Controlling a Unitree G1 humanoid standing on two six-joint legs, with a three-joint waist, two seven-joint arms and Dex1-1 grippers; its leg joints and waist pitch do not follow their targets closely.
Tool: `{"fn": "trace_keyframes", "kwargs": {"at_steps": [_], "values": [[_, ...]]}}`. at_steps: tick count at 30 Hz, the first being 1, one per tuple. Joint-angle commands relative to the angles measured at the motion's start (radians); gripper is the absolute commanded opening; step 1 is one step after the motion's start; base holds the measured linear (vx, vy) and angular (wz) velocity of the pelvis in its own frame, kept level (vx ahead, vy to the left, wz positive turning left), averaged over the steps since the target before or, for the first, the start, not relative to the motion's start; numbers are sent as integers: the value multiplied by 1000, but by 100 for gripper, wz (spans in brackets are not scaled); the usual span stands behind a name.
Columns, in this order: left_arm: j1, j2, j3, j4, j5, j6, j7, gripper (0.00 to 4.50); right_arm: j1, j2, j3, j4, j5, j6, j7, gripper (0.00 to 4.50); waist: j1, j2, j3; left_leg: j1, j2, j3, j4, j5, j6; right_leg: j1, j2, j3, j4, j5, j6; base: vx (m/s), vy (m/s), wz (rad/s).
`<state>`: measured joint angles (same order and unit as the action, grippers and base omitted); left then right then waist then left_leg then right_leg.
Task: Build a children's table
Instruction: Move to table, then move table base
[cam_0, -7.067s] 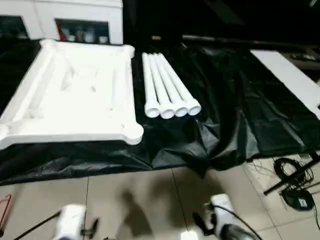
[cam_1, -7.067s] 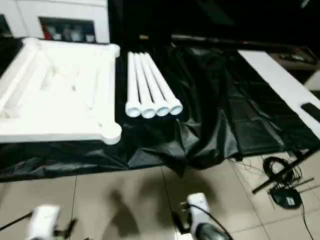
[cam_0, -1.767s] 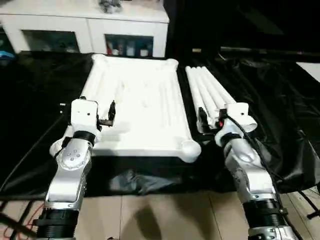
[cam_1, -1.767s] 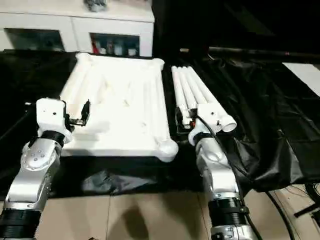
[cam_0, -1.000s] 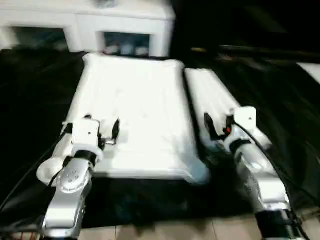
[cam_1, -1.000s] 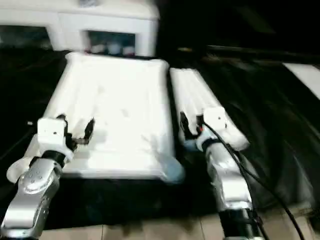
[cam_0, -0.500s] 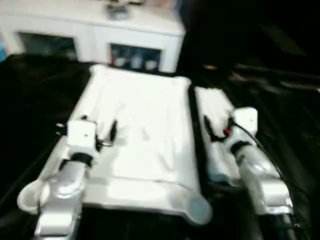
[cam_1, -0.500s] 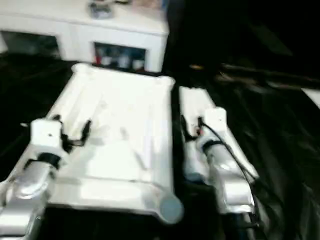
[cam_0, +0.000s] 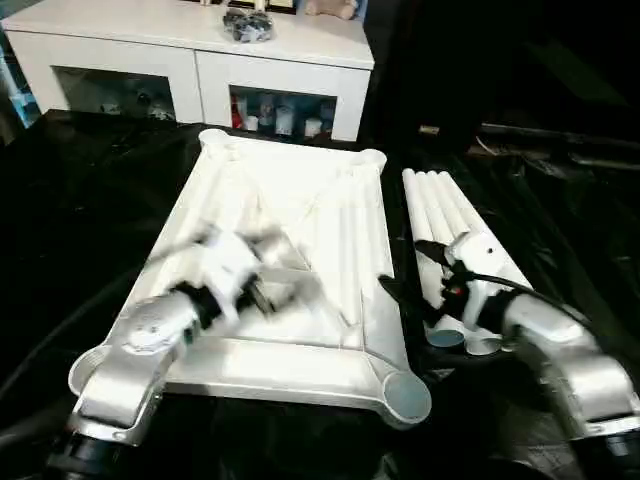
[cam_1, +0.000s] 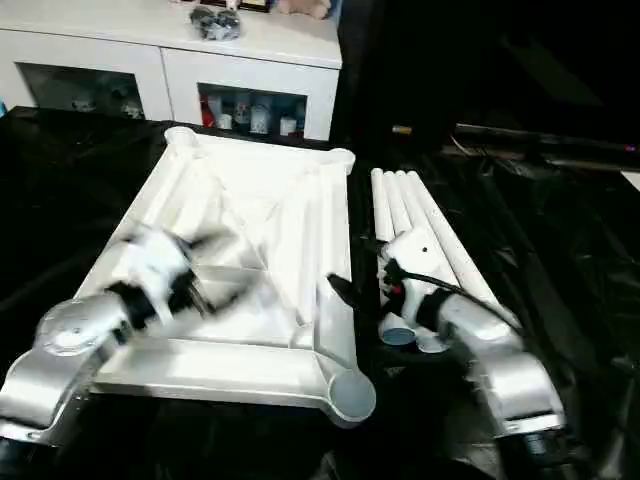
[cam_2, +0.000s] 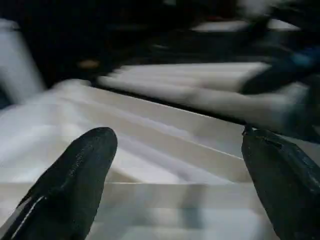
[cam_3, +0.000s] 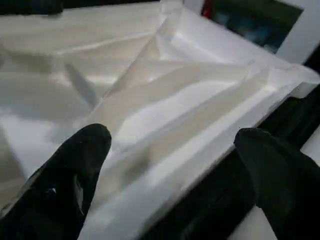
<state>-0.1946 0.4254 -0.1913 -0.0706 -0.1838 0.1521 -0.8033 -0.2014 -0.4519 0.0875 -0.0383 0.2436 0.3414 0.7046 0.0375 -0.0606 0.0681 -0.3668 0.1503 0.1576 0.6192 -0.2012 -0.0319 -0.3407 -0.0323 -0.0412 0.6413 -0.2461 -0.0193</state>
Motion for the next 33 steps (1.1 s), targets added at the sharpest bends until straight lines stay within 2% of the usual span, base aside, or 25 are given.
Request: {"fn": "trace_keyframes", "kwargs": {"at_steps": [1,2,4,7,11,14,18,19,20,23,24,27,28,30,33], "values": [[-21,33,-53,13,-24,31,-112,422,1,-38,11,-47,20,13,63,450,3,21,-56,10,88,-36,-93,-222,-19,17,-125,67,-93,-164,-183,0,0,0],[-27,48,-69,17,-37,54,-153,415,9,-54,13,-59,23,12,87,450,4,24,-59,8,88,-36,-92,-201,-14,19,-124,66,-88,-135,-187,0,0,0],[-42,82,-93,25,-41,88,-213,415,25,-80,22,-81,24,7,118,450,3,22,-61,8,88,-28,-86,-140,14,17,-118,63,-77,-20,-210,0,0,0],[-50,117,-117,22,-34,123,-254,379,38,-97,24,-106,43,29,144,450,3,26,-61,8,89,-24,-84,-126,31,20,-117,61,-74,16,-232,0,0,0],[-59,143,-140,19,-18,171,-269,358,50,-119,33,-135,58,53,167,450,3,29,-61,14,92,-22,-84,-148,29,18,-114,60,-77,-20,-248,0,0,0],[-66,157,-155,19,-2,202,-276,338,58,-135,38,-155,73,75,187,450,1,33,-56,17,92,-20,-87,-183,20,15,-114,62,-83,-84,-240,0,0,0],[-86,181,-190,33,34,225,-300,298,75,-189,46,-208,134,164,271,450,5,33,-52,18,93,-21,-88,-202,15,14,-115,64,-91,-152,-223,0,0,0],[-89,183,-195,39,45,217,-297,293,76,-202,48,-217,144,178,287,450,7,34,-53,19,94,-22,-88,-205,15,13,-114,64,-92,-159,-220,0,0,0],[-94,184,-199,43,52,214,-299,286,78,-212,50,-223,151,186,299,450,7,30,-53,17,93,-21,-88,-202,18,15,-115,65,-91,-161,-217,0,0,0],[-105,188,-212,61,78,198,-297,260,80,-230,52,-236,163,205,323,450,8,32,-55,15,94,-22,-87,-191,16,15,-118,63,-92,-161,-215,0,0,0],[-108,187,-218,73,94,191,-291,250,79,-238,56,-240,165,213,333,450,7,27,-55,15,94,-22,-87,-187,20,14,-118,64,-92,-158,-215,0,0,0],[-115,186,-229,85,110,194,-278,232,75,-251,62,-246,168,225,344,450,8,28,-55,15,93,-20,-84,-178,23,13,-118,64,-92,-156,-216,0,0,0],[-118,187,-233,86,114,200,-276,209,73,-262,67,-250,166,231,351,450,8,27,-56,14,94,-21,-85,-172,24,14,-118,63,-91,-153,-218,0,0,0],[-122,188,-239,88,121,204,-279,205,74,-279,73,-256,164,242,362,450,9,27,-56,14,93,-20,-84,-168,26,14,-119,63,-92,-154,-218,0,0,0],[-125,187,-241,92,129,200,-284,164,75,-287,77,-255,163,246,369,450,10,26,-55,14,93,-20,-84,-173,25,13,-120,63,-94,-171,-216,0,0,0]]}}
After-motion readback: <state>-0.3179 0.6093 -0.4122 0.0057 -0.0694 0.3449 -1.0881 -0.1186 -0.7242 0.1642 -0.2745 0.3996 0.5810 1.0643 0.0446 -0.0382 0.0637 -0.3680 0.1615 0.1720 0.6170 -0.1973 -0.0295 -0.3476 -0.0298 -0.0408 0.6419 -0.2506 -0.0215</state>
